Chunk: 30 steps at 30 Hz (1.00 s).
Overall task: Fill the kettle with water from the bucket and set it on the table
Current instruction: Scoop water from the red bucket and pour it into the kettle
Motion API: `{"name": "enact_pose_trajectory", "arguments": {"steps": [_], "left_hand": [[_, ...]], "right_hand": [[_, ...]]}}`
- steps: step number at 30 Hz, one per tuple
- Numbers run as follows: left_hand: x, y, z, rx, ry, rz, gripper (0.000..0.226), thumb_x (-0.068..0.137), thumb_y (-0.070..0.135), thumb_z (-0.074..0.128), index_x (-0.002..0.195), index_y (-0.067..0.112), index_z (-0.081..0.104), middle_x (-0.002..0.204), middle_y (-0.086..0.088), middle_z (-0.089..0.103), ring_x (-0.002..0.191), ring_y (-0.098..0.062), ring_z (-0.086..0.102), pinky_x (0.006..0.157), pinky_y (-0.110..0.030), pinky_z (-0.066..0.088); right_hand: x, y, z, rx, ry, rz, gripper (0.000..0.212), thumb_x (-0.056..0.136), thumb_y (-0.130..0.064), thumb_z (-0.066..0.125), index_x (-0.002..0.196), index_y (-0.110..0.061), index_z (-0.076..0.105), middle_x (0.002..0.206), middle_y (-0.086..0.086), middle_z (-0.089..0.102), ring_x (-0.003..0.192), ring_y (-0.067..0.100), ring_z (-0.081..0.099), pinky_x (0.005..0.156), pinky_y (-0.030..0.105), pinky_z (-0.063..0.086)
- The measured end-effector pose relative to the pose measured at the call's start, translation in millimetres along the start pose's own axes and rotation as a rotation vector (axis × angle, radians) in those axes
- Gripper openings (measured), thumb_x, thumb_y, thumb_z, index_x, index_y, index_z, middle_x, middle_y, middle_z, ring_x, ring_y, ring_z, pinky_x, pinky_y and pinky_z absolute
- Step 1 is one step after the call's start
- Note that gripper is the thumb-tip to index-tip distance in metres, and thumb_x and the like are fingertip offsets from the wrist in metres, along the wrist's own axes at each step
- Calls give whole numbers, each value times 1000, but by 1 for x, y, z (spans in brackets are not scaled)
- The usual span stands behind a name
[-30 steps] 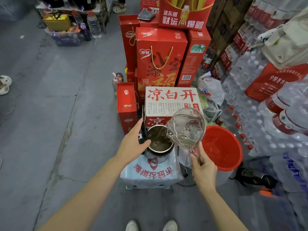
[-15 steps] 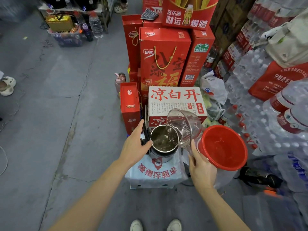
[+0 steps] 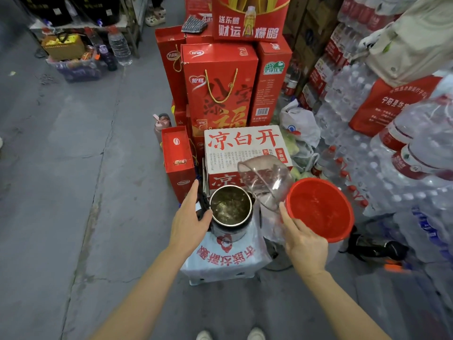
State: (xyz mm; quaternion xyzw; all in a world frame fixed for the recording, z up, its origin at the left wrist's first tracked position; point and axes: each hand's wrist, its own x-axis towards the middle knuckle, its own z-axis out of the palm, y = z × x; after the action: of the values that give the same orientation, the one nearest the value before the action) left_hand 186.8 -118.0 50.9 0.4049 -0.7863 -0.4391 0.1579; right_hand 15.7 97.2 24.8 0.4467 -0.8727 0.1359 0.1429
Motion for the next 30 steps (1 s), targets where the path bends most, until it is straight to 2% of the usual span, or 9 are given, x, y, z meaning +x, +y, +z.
{"name": "enact_pose_trajectory", "arguments": {"steps": [4, 6, 9, 13, 19, 21, 24, 26, 30], "left_hand": [[-3, -4, 5, -10, 59, -44, 77, 91, 35, 62, 149, 49, 14, 155, 10, 37, 135, -16, 45, 104, -44, 46], [-2, -4, 8, -23, 86, -43, 75, 91, 35, 61, 149, 51, 15, 154, 10, 37, 135, -13, 43, 103, -48, 47], [-2, 0, 15, -49, 111, -37, 72, 93, 31, 59, 150, 48, 18, 152, 11, 40, 128, -5, 43, 101, -49, 47], [-2, 4, 20, -97, 127, -50, 69, 94, 20, 59, 146, 50, 25, 142, 16, 45, 122, -4, 45, 97, -42, 48], [-5, 9, 23, -92, 145, -92, 67, 95, 18, 57, 149, 44, 26, 131, 14, 45, 116, -9, 47, 86, -31, 43], [-7, 12, 23, -93, 151, -106, 67, 96, 19, 55, 150, 43, 24, 129, 14, 44, 115, -10, 47, 89, -32, 42], [-7, 16, 24, -80, 153, -126, 66, 97, 21, 54, 151, 43, 23, 130, 13, 45, 116, -10, 47, 93, -36, 41], [-7, 18, 25, -69, 159, -140, 65, 97, 22, 53, 151, 42, 23, 137, 9, 47, 120, -13, 49, 97, -39, 41], [-8, 23, 24, -24, 162, -162, 65, 96, 25, 54, 150, 44, 23, 149, 1, 46, 117, -27, 60, 96, -43, 43]], "right_hand": [[-7, 63, 4, 29, -138, 503, 56, 98, -20, 61, 151, -28, 47, 81, 9, 71, 59, 33, 67, 51, 36, 46], [-9, 100, 14, -25, -341, 600, 60, 102, -31, 49, 158, -37, 28, 97, 10, 73, 82, 33, 71, 67, 38, 51], [-11, 136, 34, -84, -486, 619, 62, 103, -33, 43, 160, -39, 18, 97, 8, 74, 87, 30, 72, 70, 35, 52], [-2, 153, 64, -100, -631, 590, 66, 101, -22, 44, 161, -32, 19, 105, 8, 75, 96, 31, 72, 69, 35, 45], [23, 159, 95, 120, -756, 759, 57, 97, -22, 47, 153, -28, 40, 130, 9, 67, 119, 31, 63, 96, 37, 49], [25, 162, 102, 305, -719, 902, 56, 96, -22, 54, 152, -25, 44, 123, 12, 69, 107, 31, 69, 90, 37, 56], [13, 170, 102, 733, -549, 1206, 57, 98, -10, 60, 152, -17, 44, 67, 11, 64, 45, 19, 56, 37, 25, 44], [-2, 176, 92, 966, -430, 1356, 60, 98, -3, 60, 153, -13, 39, 50, 7, 53, 31, 12, 42, 30, 19, 31], [-33, 172, 63, 1167, -275, 1399, 63, 97, -3, 62, 154, -14, 39, 47, 3, 52, 29, 8, 39, 30, 19, 31]]}}
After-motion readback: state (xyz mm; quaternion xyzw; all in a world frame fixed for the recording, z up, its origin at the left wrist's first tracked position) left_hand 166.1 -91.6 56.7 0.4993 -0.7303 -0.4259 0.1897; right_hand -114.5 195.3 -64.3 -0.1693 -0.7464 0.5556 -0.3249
